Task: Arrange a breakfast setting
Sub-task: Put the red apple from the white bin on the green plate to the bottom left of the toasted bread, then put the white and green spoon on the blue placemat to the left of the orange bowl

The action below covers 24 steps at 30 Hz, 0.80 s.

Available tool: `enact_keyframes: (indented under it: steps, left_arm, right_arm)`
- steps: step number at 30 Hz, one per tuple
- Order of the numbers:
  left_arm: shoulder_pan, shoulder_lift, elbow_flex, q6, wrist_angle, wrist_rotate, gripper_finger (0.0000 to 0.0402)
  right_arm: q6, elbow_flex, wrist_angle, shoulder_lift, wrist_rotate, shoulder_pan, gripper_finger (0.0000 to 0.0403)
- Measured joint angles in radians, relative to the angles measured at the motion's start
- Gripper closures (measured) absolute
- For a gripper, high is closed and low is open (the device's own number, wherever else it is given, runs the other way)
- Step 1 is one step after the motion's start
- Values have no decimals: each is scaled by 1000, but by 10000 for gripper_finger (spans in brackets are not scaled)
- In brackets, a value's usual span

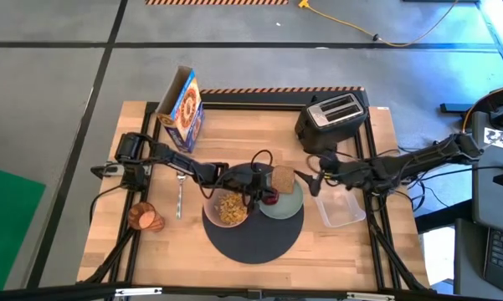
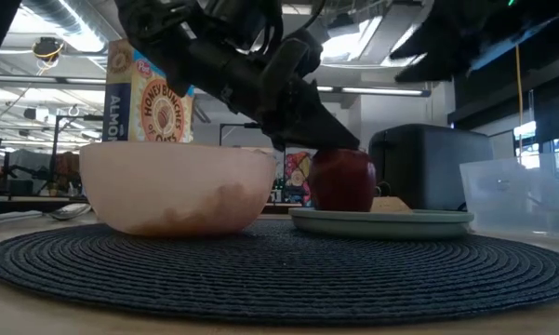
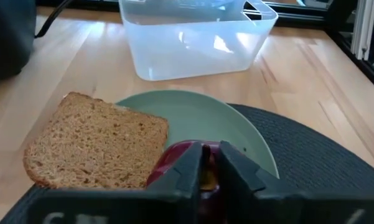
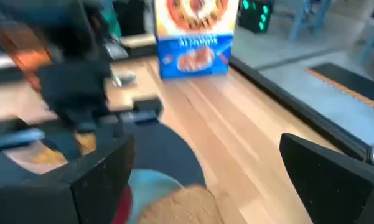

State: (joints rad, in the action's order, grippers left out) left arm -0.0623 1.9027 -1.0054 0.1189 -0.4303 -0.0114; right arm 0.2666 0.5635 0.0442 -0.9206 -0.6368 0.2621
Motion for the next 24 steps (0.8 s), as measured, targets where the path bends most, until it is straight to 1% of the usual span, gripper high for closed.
enact_keyframes:
  steps: [4, 8, 10, 13, 17, 21, 24]
  left_arm:
    - [15, 0, 0, 10, 6, 4, 322]
    - [23, -15, 0, 11, 20, 14, 289]
    - [26, -19, 0, 10, 14, 23, 276]
    - [26, -36, 1, 8, 39, 27, 261]
    - [26, -49, 0, 5, 50, 17, 247]
    - [26, -81, 1, 2, 50, 4, 243]
    - [25, -113, 0, -1, 53, -1, 243]
  right_arm:
    - [19, 0, 49, -94, 7, -76, 17]
    - [27, 0, 59, -160, 87, -169, 22]
    - [26, 0, 64, -180, 135, -214, 38]
    - [22, 0, 66, -194, 200, -271, 83]
    - [18, 0, 65, -208, 278, -335, 163]
    - [17, 0, 63, -256, 320, -391, 250]
    - [5, 0, 52, -311, 335, -404, 313]
